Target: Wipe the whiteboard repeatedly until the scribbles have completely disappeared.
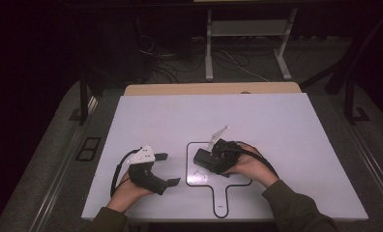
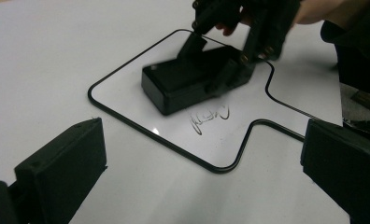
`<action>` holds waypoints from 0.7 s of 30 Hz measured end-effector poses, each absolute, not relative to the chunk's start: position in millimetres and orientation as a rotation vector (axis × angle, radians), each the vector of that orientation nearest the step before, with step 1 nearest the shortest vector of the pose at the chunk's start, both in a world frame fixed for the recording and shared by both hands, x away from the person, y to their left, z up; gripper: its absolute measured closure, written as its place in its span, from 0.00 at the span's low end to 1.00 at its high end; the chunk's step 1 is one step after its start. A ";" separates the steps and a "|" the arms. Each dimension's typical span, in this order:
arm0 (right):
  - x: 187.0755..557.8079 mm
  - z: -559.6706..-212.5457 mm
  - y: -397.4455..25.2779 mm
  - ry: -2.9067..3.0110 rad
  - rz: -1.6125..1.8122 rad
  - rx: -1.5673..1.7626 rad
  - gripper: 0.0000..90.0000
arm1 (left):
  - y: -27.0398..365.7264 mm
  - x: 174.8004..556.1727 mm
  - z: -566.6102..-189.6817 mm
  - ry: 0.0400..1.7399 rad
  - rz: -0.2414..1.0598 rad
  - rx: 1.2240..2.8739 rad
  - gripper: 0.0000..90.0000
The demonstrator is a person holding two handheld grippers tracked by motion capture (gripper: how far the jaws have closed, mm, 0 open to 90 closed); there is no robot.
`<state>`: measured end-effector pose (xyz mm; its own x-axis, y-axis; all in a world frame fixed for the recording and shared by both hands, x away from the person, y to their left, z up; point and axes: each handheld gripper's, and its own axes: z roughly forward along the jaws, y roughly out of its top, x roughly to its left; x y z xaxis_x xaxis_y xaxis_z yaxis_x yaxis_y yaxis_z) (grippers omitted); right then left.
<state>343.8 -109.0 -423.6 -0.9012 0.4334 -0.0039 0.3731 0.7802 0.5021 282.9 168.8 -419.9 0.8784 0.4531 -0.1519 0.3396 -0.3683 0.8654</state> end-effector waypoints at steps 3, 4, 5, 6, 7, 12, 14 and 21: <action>332.4 -423.7 -95.4 2.888 0.785 0.562 0.43 | 168.8 282.7 -419.8 0.578 0.134 1.987 0.00; 328.3 -423.5 -90.7 2.899 0.788 0.543 0.43 | 168.8 282.6 -419.9 0.578 0.134 1.987 0.00; 324.2 -423.4 -86.4 2.912 0.791 0.516 0.43 | 168.7 282.7 -419.9 0.578 0.134 1.988 0.00; 320.3 -423.5 -82.1 2.922 0.798 0.485 0.43 | 168.8 282.7 -419.9 0.578 0.133 1.988 0.00; 316.6 -423.2 -78.3 2.928 0.793 0.454 0.43 | 168.7 282.6 -419.9 0.578 0.134 1.986 0.00; 318.0 -422.4 -76.1 2.930 0.780 0.477 0.43 | 168.9 282.5 -419.6 0.574 0.138 1.988 0.00; 325.4 -422.6 -80.8 2.907 0.772 0.518 0.43 | 169.0 282.6 -419.6 0.575 0.138 1.988 0.00; 351.8 -423.0 -101.9 2.832 0.749 0.683 0.43 | 169.1 282.4 -419.7 0.580 0.136 1.985 0.00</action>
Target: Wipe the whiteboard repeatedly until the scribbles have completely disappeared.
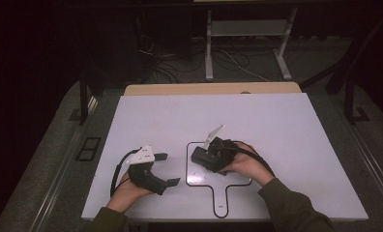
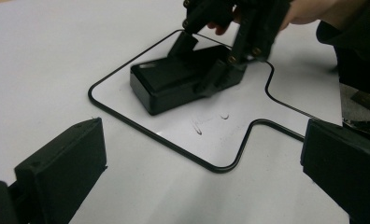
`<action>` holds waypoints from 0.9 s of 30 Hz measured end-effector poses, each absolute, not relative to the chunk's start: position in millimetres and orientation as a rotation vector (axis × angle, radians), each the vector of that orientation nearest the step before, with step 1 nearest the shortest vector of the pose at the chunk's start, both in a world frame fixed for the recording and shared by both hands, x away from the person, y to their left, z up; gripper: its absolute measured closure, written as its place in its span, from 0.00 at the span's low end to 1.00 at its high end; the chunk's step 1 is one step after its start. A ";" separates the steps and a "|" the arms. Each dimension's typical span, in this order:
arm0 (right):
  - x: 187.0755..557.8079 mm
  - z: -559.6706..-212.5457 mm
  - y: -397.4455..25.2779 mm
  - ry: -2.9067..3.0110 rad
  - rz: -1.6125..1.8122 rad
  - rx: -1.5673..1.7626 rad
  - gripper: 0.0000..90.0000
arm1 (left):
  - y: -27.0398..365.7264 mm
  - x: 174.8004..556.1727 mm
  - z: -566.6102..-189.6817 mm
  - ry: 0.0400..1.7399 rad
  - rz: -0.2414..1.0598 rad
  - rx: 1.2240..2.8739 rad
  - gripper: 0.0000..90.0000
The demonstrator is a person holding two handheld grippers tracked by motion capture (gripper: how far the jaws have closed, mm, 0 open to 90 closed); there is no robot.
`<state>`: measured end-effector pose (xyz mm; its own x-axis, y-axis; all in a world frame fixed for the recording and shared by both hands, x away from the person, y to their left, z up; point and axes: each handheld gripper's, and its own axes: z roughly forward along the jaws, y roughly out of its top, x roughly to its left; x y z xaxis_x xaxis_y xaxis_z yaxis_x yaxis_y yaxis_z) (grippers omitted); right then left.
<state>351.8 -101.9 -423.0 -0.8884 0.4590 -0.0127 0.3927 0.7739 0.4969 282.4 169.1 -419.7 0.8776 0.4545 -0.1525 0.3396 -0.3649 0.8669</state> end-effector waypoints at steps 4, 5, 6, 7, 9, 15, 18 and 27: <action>353.2 -423.2 -102.2 2.831 0.755 0.703 0.43 | 168.9 282.6 -419.9 0.579 0.135 1.987 0.00; 351.6 -423.5 -99.7 2.843 0.761 0.682 0.43 | 168.8 282.7 -419.9 0.579 0.135 1.989 0.00; 348.9 -423.8 -96.0 2.858 0.780 0.656 0.43 | 168.7 282.6 -419.8 0.579 0.135 1.989 0.00; 345.7 -424.0 -91.6 2.871 0.790 0.628 0.43 | 168.6 282.5 -419.8 0.579 0.135 1.988 0.00; 338.0 -423.4 -82.0 2.897 0.794 0.576 0.43 | 168.6 282.2 -419.6 0.578 0.136 1.987 0.00; 317.1 -422.8 -64.0 2.957 0.799 0.423 0.43 | 168.7 282.4 -419.7 0.576 0.138 1.987 0.00; 317.6 -422.2 -64.5 2.956 0.791 0.438 0.43 | 169.0 282.2 -419.4 0.576 0.138 1.987 0.00; 350.8 -422.3 -102.0 2.846 0.739 0.684 0.43 | 169.0 281.9 -419.2 0.576 0.138 1.988 0.00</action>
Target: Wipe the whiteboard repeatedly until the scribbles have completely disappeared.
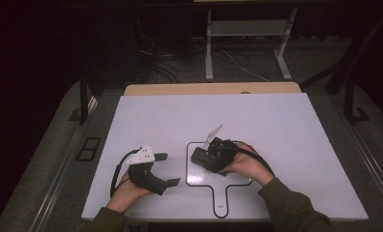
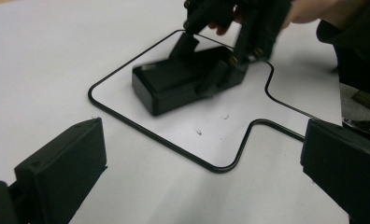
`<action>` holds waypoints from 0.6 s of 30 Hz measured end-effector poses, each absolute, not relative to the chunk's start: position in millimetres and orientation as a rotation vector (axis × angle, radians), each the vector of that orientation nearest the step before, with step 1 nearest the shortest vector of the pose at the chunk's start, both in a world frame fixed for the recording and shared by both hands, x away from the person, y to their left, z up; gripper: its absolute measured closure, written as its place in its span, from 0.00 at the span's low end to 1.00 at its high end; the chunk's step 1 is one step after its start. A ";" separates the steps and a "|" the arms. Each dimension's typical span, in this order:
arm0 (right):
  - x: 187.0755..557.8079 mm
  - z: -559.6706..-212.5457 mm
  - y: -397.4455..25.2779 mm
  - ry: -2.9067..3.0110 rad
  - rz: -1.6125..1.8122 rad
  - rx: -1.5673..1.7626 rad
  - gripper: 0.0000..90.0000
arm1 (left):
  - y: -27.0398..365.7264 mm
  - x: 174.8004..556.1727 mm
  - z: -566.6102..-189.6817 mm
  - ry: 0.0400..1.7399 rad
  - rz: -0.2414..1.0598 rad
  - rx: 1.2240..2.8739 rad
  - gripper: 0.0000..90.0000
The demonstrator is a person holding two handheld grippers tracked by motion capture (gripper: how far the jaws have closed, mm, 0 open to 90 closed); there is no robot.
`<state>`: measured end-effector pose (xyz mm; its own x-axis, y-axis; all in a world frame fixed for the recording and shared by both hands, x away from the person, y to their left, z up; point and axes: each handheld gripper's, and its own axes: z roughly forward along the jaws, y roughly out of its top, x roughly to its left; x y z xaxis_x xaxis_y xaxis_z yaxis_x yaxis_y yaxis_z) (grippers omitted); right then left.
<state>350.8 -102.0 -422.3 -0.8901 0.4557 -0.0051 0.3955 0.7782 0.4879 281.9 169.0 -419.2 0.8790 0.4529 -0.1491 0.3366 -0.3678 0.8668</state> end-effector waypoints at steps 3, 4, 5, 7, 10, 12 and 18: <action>357.3 -422.9 -112.5 2.827 0.749 0.746 0.43 | 169.0 282.0 -419.3 0.580 0.138 1.985 0.00; 357.8 -423.2 -113.7 2.823 0.741 0.729 0.43 | 169.0 282.1 -419.3 0.580 0.138 1.985 0.00; 356.3 -422.9 -112.5 2.821 0.735 0.725 0.43 | 168.9 282.1 -419.4 0.580 0.137 1.985 0.00; 351.0 -422.8 -106.3 2.846 0.747 0.698 0.43 | 168.8 282.0 -419.3 0.577 0.138 1.987 0.00; 339.6 -423.2 -92.0 2.881 0.771 0.595 0.43 | 169.2 281.9 -419.0 0.578 0.139 1.987 0.00; 330.7 -423.4 -82.2 2.909 0.787 0.536 0.43 | 169.4 281.8 -418.8 0.578 0.140 1.986 0.00; 310.9 -422.0 -63.6 2.954 0.782 0.412 0.43 | 169.2 281.9 -418.7 0.573 0.141 1.989 0.00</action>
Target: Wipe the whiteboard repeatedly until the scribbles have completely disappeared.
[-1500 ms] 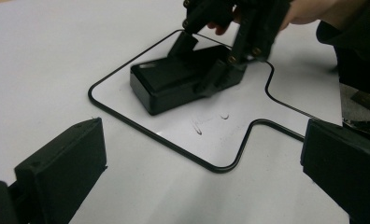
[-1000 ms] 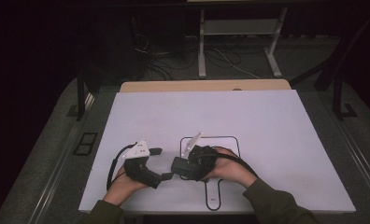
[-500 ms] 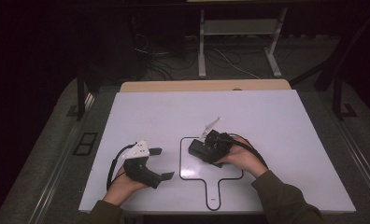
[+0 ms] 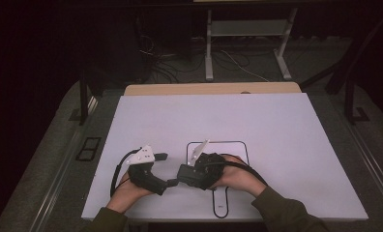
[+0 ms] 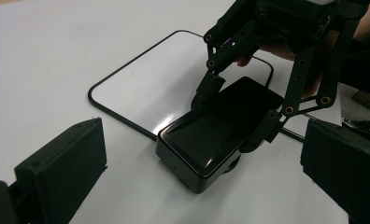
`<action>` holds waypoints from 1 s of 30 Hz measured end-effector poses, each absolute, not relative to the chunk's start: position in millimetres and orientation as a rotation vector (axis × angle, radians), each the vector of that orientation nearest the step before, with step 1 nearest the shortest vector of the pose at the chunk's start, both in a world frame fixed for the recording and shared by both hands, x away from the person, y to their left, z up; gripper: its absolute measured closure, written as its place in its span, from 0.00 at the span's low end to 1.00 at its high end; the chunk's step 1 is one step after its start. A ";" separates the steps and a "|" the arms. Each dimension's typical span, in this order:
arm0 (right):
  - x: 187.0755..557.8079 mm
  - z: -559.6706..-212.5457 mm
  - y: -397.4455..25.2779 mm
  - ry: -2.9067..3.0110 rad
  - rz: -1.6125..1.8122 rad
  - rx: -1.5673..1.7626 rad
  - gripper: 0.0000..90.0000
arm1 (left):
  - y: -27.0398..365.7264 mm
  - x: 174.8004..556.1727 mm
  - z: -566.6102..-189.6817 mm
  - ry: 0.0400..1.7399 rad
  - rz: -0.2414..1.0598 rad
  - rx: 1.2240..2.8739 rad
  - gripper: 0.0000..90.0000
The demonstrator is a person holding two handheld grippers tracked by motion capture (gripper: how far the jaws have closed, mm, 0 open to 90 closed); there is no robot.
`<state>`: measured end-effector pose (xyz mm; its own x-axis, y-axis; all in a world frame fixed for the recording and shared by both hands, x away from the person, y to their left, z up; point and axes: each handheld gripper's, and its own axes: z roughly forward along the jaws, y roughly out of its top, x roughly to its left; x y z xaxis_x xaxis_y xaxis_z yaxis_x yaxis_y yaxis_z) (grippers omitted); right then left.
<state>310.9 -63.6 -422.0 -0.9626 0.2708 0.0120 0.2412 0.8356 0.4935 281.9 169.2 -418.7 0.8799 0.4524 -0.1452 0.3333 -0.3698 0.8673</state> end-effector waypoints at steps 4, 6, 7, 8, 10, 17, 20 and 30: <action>323.6 -422.6 -70.1 2.918 0.779 0.496 0.43 | 169.7 281.9 -418.6 0.575 0.143 1.989 0.00; 333.0 -422.9 -75.6 2.891 0.771 0.547 0.43 | 169.8 281.9 -418.6 0.575 0.144 1.987 0.00; 337.3 -423.1 -78.1 2.883 0.774 0.575 0.43 | 170.0 282.1 -418.6 0.573 0.145 1.988 0.00; 341.6 -423.5 -80.5 2.869 0.774 0.593 0.43 | 170.1 282.3 -418.6 0.573 0.145 1.989 0.00; 347.1 -424.0 -82.9 2.856 0.783 0.631 0.43 | 170.1 282.1 -418.6 0.577 0.143 1.986 0.00; 332.0 -424.0 -69.6 2.897 0.798 0.520 0.43 | 169.7 282.1 -418.3 0.572 0.144 1.987 0.00; 321.3 -423.6 -61.7 2.924 0.799 0.456 0.43 | 169.5 281.8 -418.4 0.576 0.142 1.985 0.00; 342.2 -423.0 -91.1 2.858 0.754 0.607 0.43 | 170.5 282.4 -418.3 0.571 0.144 1.984 0.00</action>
<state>342.2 -91.1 -423.0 -0.9116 0.4107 -0.0174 0.3487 0.7949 0.4966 282.4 170.5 -418.3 0.8801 0.4525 -0.1438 0.3301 -0.3654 0.8704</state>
